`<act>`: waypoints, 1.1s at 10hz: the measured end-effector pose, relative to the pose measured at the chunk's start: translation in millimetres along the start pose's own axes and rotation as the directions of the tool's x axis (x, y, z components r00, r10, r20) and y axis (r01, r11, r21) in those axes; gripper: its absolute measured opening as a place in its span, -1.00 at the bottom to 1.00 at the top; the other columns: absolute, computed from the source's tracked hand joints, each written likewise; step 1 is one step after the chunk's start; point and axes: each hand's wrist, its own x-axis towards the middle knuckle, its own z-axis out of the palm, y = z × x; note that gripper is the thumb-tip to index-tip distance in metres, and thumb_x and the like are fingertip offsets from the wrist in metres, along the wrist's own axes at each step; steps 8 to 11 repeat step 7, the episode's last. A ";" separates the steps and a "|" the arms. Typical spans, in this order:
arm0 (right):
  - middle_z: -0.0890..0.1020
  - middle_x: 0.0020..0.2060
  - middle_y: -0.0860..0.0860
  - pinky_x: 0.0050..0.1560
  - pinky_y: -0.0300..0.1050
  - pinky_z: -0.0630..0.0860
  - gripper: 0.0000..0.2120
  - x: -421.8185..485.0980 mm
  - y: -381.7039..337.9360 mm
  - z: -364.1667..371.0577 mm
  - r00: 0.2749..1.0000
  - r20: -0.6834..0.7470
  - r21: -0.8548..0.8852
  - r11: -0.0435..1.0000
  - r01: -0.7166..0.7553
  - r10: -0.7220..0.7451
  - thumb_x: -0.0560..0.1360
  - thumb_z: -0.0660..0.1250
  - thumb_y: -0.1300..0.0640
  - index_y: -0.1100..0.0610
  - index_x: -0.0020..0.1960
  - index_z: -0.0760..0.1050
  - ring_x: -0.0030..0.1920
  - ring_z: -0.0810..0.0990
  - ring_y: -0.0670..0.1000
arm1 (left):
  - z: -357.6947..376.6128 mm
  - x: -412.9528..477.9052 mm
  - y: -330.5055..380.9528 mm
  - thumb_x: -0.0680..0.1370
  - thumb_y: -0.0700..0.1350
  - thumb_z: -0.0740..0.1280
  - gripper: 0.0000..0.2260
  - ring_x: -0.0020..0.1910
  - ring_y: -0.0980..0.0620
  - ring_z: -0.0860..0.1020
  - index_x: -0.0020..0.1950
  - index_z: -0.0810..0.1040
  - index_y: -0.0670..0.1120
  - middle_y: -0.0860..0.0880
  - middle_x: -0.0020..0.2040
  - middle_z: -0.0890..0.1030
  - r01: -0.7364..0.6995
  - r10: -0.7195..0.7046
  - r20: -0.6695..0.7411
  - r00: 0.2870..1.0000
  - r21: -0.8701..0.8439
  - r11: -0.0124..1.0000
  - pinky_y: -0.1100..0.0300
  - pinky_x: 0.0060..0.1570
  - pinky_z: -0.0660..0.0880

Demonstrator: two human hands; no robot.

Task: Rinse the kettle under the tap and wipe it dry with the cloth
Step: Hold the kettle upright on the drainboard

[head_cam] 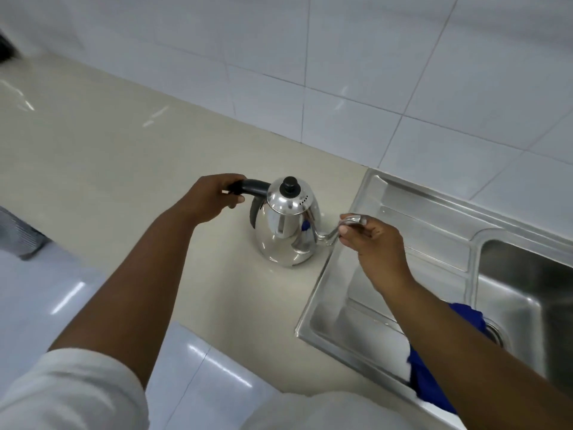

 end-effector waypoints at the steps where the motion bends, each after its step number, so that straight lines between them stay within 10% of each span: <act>1: 0.75 -0.16 -0.12 0.22 0.17 0.61 -0.87 7.5 3.0 21.4 0.999 0.025 -0.018 1.000 -0.020 0.021 0.48 0.46 0.29 0.08 -0.09 0.70 -0.08 0.70 -0.06 | -11.6 3.1 -15.6 0.47 -0.26 0.39 -0.79 -0.23 0.05 0.53 0.02 0.58 0.02 0.00 -0.26 0.57 0.043 -0.043 -0.015 0.999 0.007 0.999 0.18 -0.16 0.40; 5: 0.74 -0.13 -0.13 0.22 -0.01 0.59 -0.86 11.4 4.0 46.4 0.999 0.043 -0.203 0.979 -0.006 0.015 0.46 0.50 0.20 0.00 -0.03 0.70 -0.04 0.70 -0.10 | -16.5 12.4 -38.7 0.44 -0.30 0.35 -0.72 -0.24 0.05 0.50 -0.02 0.60 0.08 -0.07 -0.22 0.56 0.136 -0.142 -0.050 0.989 -0.097 0.986 0.11 -0.12 0.41; 7: 0.71 -0.09 -0.11 0.06 -0.43 0.52 -0.71 8.8 -0.1 39.5 0.996 0.084 -0.313 0.949 0.036 -0.010 0.47 0.50 0.15 0.08 0.19 0.65 -0.03 0.69 -0.10 | -12.3 20.2 -32.8 0.48 -0.33 0.35 -0.54 0.10 0.04 0.51 0.33 0.49 0.00 -0.05 0.15 0.61 0.155 -0.151 -0.130 0.980 0.019 0.988 0.24 0.08 0.35; 11: 0.71 -0.09 -0.11 0.06 -0.43 0.52 -0.71 8.8 -0.1 39.5 0.996 0.084 -0.313 0.949 0.036 -0.010 0.47 0.50 0.15 0.08 0.19 0.65 -0.03 0.69 -0.10 | -12.3 20.2 -32.8 0.48 -0.33 0.35 -0.54 0.10 0.04 0.51 0.33 0.49 0.00 -0.05 0.15 0.61 0.155 -0.151 -0.130 0.980 0.019 0.988 0.24 0.08 0.35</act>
